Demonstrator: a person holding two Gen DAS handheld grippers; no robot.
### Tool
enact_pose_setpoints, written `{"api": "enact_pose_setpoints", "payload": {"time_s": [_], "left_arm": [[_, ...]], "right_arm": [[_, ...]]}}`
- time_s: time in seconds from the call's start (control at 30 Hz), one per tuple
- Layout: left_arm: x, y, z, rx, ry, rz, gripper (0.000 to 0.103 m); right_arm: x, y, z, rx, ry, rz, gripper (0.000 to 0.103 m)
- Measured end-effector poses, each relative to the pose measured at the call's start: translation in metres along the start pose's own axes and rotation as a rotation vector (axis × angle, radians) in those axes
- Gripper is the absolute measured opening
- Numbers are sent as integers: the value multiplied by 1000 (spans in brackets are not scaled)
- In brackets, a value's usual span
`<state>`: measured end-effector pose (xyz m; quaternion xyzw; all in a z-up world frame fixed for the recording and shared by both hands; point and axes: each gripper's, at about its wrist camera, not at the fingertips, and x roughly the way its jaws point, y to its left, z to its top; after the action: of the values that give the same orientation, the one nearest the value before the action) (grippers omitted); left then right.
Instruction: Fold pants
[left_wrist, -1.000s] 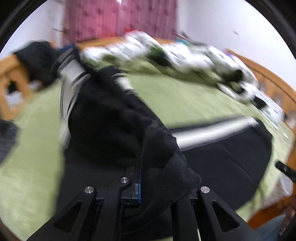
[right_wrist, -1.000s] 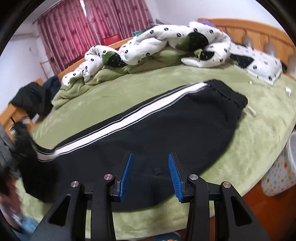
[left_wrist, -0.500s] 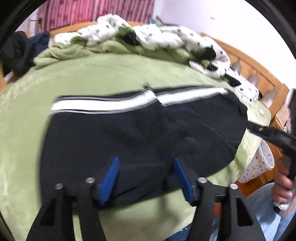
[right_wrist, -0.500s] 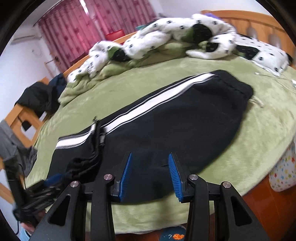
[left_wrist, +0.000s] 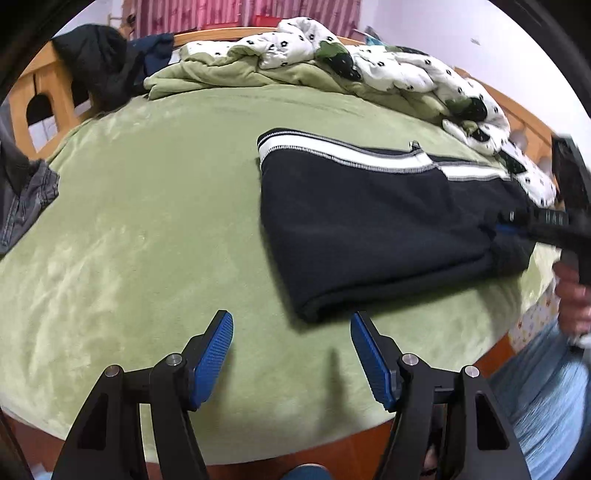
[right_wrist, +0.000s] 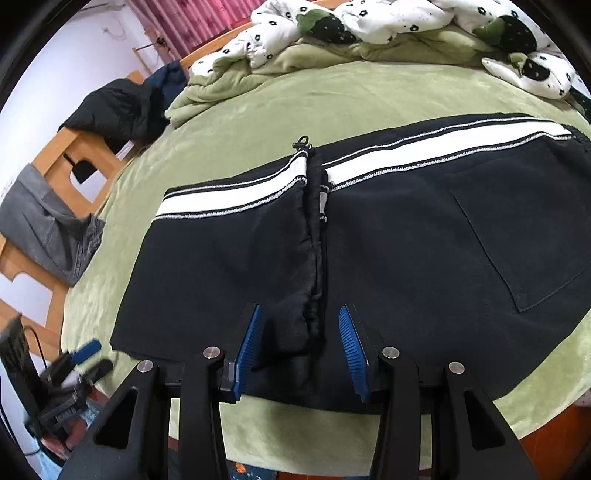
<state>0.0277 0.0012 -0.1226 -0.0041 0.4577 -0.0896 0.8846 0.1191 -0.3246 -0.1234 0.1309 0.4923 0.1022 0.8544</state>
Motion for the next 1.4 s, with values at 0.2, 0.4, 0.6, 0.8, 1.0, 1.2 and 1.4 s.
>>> {"api": "enact_pose_setpoints", "payload": {"time_s": [0.2,0.4,0.6,0.8,1.0,1.2,1.4], "left_arm": [[24,3,4,-21,26,-20,64],[50,2,9,-111,-20,76,61],[47,-1,5,-180,-81,69,27],[37,-9,-3,-176,-87,-17,12],[47,-21,-2,-103,-58,44,15],[25,-10,-4,-121,-33,-35,22],[-20,1,-13,-121,-137,-133,31]], "right_arm": [[22,-3,13,73,42,-4,44],[73,-1,43,74,157,-35,44],[95,5,50,-7,83,21,22],[41,6,66,-82,-97,119,11],[69,-12,72,-102,2,14,15],[56,-5,49,-187,-26,-100,21],[-11,-17,4,-213,-156,-102,22]]}}
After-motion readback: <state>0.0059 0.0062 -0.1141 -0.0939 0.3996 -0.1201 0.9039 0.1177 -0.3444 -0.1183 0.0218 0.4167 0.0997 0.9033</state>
